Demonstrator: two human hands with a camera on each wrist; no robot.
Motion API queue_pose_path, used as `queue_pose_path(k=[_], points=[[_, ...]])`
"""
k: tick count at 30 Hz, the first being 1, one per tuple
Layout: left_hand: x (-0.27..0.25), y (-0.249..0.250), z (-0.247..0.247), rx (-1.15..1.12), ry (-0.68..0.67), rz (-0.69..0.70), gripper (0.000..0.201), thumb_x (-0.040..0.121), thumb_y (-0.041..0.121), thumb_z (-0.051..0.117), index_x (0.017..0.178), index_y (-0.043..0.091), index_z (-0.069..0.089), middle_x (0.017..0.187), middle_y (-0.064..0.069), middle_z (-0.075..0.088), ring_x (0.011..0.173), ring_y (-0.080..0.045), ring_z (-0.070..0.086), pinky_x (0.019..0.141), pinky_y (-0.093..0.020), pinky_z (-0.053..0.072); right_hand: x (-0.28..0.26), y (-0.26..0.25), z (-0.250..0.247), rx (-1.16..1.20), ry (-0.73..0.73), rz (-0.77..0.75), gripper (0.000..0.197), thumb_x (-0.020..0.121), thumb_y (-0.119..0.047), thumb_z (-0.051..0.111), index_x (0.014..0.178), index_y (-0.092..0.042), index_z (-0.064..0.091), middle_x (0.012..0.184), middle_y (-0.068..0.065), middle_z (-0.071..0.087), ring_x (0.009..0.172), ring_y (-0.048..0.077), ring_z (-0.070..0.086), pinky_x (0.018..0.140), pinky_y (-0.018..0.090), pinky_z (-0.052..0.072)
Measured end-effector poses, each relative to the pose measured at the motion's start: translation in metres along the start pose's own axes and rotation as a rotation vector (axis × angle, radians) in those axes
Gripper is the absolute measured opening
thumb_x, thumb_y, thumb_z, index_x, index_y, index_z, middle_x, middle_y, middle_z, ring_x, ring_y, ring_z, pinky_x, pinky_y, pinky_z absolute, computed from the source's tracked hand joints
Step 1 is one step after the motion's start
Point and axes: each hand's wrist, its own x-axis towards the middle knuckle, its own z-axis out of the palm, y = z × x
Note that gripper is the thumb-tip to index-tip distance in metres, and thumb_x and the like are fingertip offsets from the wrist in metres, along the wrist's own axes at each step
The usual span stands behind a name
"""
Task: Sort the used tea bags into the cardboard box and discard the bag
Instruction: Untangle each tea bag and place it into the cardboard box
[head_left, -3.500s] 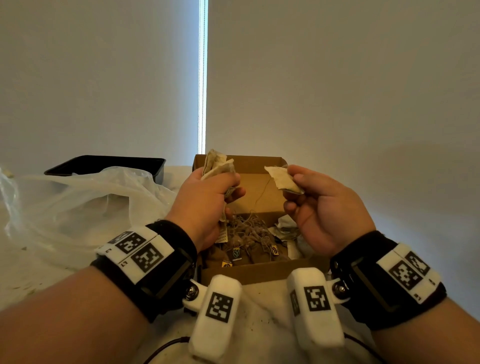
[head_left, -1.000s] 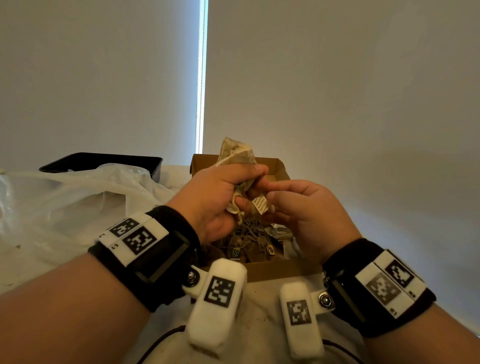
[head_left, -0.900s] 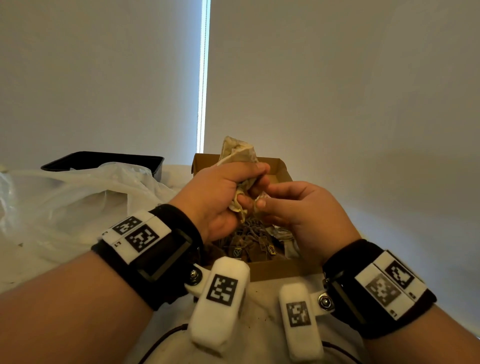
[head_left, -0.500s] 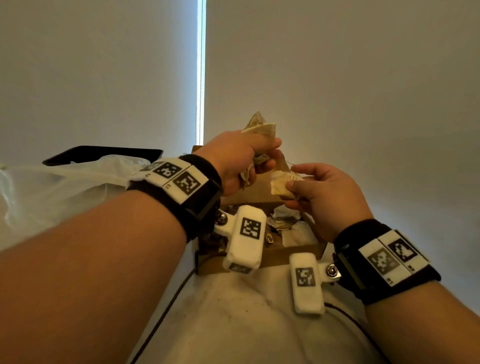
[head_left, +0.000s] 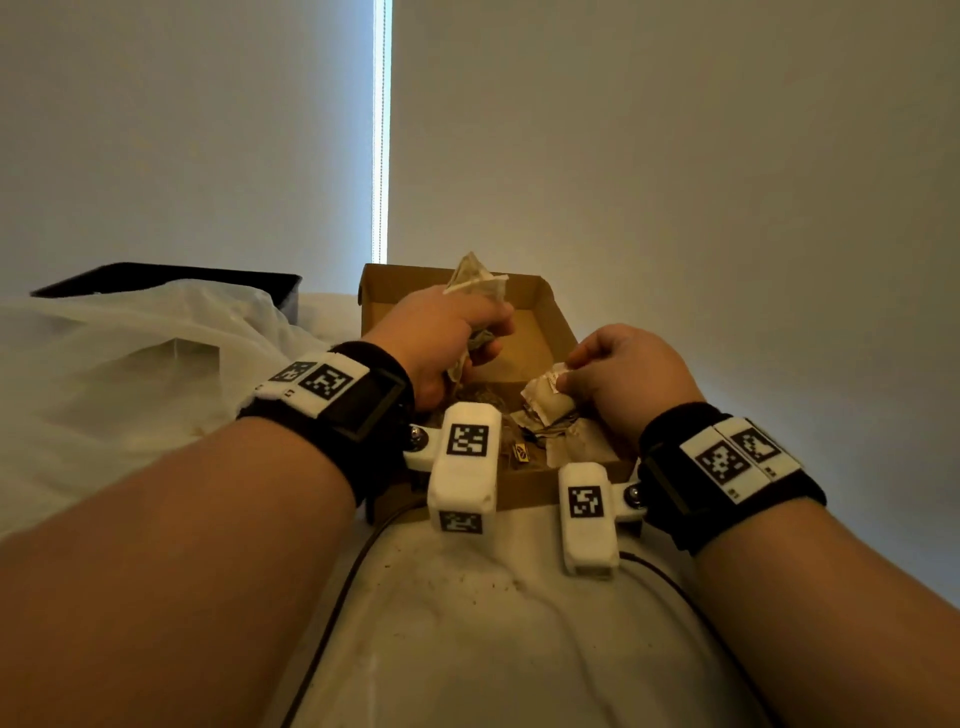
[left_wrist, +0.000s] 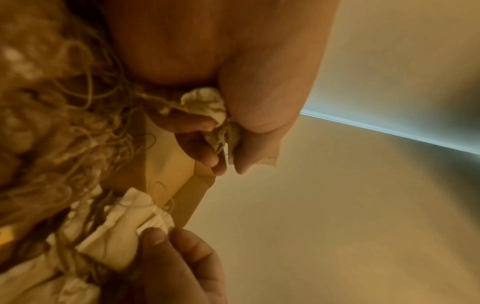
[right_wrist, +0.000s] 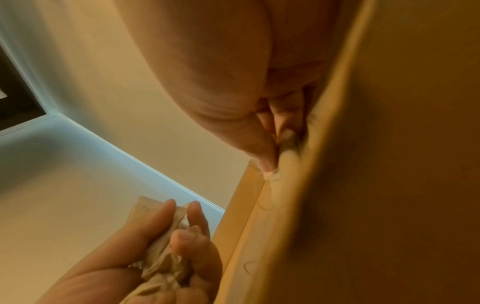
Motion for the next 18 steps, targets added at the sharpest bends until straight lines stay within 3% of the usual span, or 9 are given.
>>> queue_pose_path(k=[3, 8, 14, 18], points=[[0.0, -0.001, -0.003, -0.002, 0.0, -0.003, 0.022, 0.094, 0.023, 0.067, 0.115, 0.016, 0.063, 0.094, 0.0, 0.071, 0.068, -0.008, 0.062, 0.046, -0.015, 0.043, 0.002, -0.001, 0.003, -0.048, 0.003, 0.003, 0.011, 0.086, -0.015, 0.074, 0.091, -0.021, 0.067, 0.093, 0.0, 0.066, 0.087, 0.02, 0.066, 0.077, 0.037, 0.058], [0.0, -0.005, -0.005, 0.037, -0.03, -0.044, 0.023, 0.093, 0.022, 0.068, 0.114, 0.015, 0.062, 0.098, -0.002, 0.07, 0.071, -0.009, 0.061, 0.048, -0.016, 0.045, 0.006, -0.003, 0.008, -0.202, -0.089, 0.063, 0.012, 0.085, -0.014, 0.074, 0.094, -0.017, 0.067, 0.1, 0.003, 0.066, 0.097, 0.022, 0.062, 0.087, 0.037, 0.055], [0.005, -0.006, -0.007, -0.08, -0.093, -0.134, 0.03, 0.092, 0.025, 0.069, 0.117, 0.015, 0.056, 0.093, -0.004, 0.067, 0.061, -0.007, 0.058, 0.039, -0.014, 0.043, 0.01, -0.003, 0.011, -0.336, -0.138, 0.09, 0.018, 0.088, -0.018, 0.069, 0.104, -0.011, 0.071, 0.105, 0.009, 0.068, 0.098, 0.025, 0.063, 0.091, 0.038, 0.056], [0.006, -0.002, -0.008, -0.144, -0.136, -0.215, 0.051, 0.088, 0.047, 0.069, 0.119, 0.008, 0.057, 0.077, -0.005, 0.064, 0.053, -0.007, 0.053, 0.036, -0.014, 0.04, 0.007, -0.001, 0.009, -0.257, -0.127, 0.081, 0.021, 0.091, -0.027, 0.064, 0.095, -0.008, 0.073, 0.094, 0.011, 0.069, 0.089, 0.026, 0.066, 0.081, 0.035, 0.056]])
